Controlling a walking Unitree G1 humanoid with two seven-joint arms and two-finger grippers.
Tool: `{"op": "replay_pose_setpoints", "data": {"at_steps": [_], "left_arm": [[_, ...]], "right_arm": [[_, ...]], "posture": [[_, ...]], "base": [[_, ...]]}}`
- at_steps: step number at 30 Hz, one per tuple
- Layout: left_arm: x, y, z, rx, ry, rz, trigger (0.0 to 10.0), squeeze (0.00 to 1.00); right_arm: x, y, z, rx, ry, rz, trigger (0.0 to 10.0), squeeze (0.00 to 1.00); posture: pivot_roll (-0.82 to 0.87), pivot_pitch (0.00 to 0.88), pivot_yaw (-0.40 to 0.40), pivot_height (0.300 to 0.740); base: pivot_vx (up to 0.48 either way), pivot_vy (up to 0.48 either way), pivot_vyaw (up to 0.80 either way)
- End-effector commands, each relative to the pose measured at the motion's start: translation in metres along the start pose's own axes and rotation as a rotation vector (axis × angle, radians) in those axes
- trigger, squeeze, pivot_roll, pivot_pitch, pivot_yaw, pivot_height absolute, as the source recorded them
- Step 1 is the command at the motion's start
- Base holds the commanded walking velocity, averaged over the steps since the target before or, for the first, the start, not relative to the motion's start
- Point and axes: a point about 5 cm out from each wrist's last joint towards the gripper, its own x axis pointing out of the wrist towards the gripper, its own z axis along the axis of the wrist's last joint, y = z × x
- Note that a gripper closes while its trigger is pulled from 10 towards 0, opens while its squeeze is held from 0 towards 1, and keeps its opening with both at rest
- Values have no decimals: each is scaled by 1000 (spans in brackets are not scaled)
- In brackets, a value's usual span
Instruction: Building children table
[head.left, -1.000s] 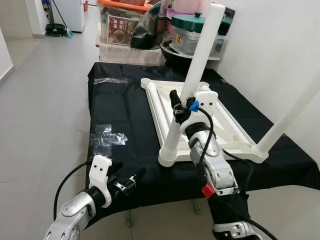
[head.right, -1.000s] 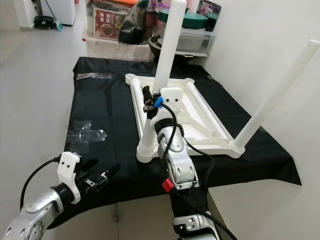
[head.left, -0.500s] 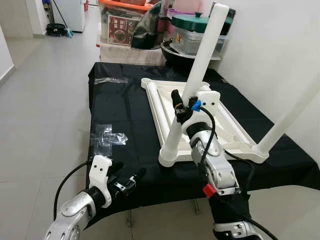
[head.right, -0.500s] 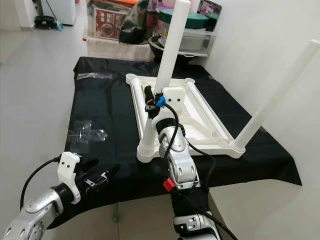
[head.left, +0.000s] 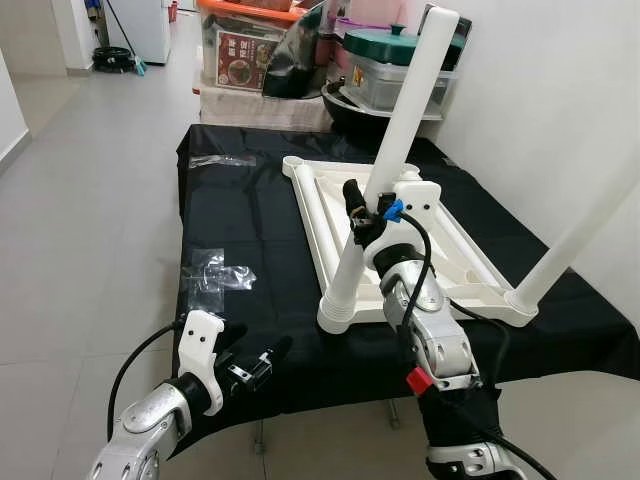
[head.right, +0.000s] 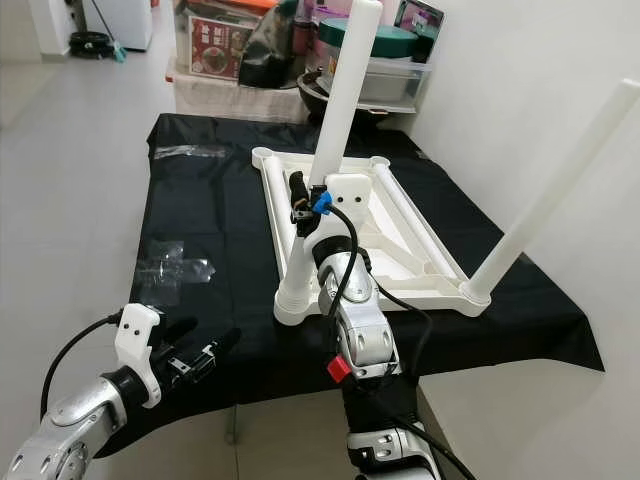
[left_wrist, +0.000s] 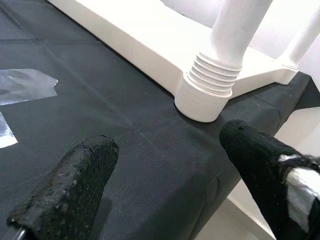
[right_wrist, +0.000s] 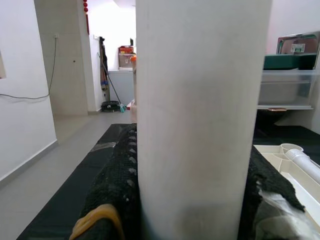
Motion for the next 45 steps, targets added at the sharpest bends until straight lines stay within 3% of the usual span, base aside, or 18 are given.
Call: {"op": "replay_pose_setpoints", "data": {"at_steps": [1, 2, 3, 4, 14, 27, 35, 36, 38, 39, 45], "left_arm": [[1, -1, -2, 6, 12, -11, 10000, 0], [1, -1, -2, 6, 12, -11, 10000, 0], [1, -1, -2, 6, 12, -11, 10000, 0], [1, -1, -2, 6, 12, -11, 10000, 0], [2, 0, -2, 6, 11, -15, 10000, 0], [3, 0, -2, 6, 9, -22, 10000, 0], [3, 1, -1, 6, 8, -23, 10000, 0], [2, 1, -1, 5, 7, -21, 10000, 0], [2, 1, -1, 5, 7, -21, 10000, 0], [1, 1, -1, 4, 7, -19, 10000, 0], [0, 0, -2, 2, 8, -15, 10000, 0]], "right_arm": [[-12, -20, -38, -30, 191, -72, 10000, 565], [-12, -20, -38, -30, 191, -72, 10000, 565], [-12, -20, -37, -33, 186, -71, 10000, 922], [-11, -20, -34, -34, 174, -75, 10000, 1000], [-8, -18, -1, -39, 18, -76, 10000, 1000], [-6, -15, 7, -26, 5, -40, 10000, 1000], [11, -34, 17, -87, 24, 64, 10000, 1000], [14, -38, 17, -108, 38, 76, 10000, 306], [16, -41, 17, -122, 47, 85, 10000, 306], [18, -41, 16, -103, 76, 140, 10000, 0], [19, -38, 15, -52, 128, 263, 10000, 0]], "posture": [[35, 0, -130, 740], [35, 0, -130, 740], [35, 0, -130, 740], [34, 0, -130, 740], [30, 0, -126, 740], [28, 0, -123, 740], [33, 0, -129, 740], [35, 0, -131, 740], [35, 0, -131, 740], [35, 0, -131, 740], [39, 0, -136, 740]], "base": [[0, 0, 0], [0, 0, 0], [0, 0, 0], [0, 0, 0], [0, 0, 0], [0, 0, 0], [0, 0, 0], [0, 0, 0], [0, 0, 0], [0, 0, 0], [0, 0, 0]]}}
